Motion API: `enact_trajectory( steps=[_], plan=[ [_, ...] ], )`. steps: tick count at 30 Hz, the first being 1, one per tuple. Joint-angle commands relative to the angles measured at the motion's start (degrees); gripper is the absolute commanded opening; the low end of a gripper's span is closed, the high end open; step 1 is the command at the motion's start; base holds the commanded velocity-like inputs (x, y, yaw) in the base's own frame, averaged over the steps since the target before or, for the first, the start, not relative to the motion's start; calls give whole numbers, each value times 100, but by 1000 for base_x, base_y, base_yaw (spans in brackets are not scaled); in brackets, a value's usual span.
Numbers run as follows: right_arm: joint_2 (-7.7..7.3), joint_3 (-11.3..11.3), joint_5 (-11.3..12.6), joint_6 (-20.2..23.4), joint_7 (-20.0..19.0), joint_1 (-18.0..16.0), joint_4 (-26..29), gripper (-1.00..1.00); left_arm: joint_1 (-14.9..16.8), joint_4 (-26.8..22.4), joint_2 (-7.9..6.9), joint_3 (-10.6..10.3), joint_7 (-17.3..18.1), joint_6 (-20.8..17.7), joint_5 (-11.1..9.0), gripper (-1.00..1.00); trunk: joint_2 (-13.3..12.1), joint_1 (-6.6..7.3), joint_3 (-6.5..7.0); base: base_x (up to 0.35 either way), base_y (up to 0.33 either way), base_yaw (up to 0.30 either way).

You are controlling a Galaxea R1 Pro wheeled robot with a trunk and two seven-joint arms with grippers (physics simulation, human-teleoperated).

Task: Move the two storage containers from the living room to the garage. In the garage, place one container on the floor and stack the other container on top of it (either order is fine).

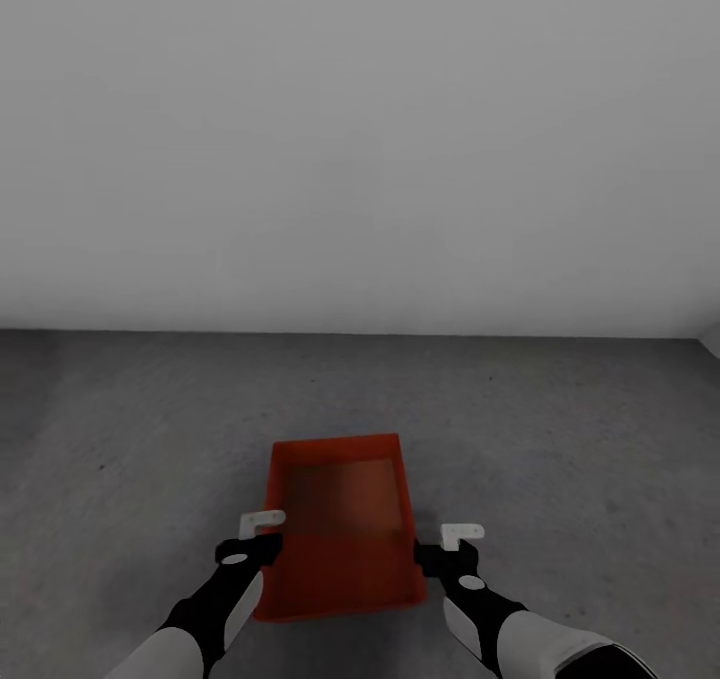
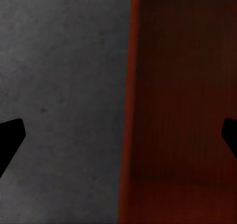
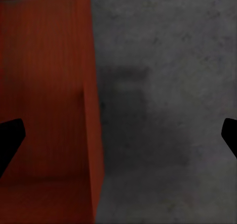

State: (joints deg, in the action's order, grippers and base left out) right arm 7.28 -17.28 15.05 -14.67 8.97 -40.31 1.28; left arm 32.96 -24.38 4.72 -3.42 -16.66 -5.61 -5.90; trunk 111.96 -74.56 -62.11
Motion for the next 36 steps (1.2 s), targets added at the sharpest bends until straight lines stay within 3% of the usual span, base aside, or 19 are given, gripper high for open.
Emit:
enact_trajectory(
  steps=[1,36],
  plan=[
    [2,-48,50,-18,17,-3,-5,100,0,-11,-5,-36,-39,-28,-60,100,-40,23,15,0,0,0],
    [19,-48,59,-26,70,-3,-5,100,0,-6,3,-36,-39,-28,-60,100,-1444,792,643,0,0,0]
  ],
)
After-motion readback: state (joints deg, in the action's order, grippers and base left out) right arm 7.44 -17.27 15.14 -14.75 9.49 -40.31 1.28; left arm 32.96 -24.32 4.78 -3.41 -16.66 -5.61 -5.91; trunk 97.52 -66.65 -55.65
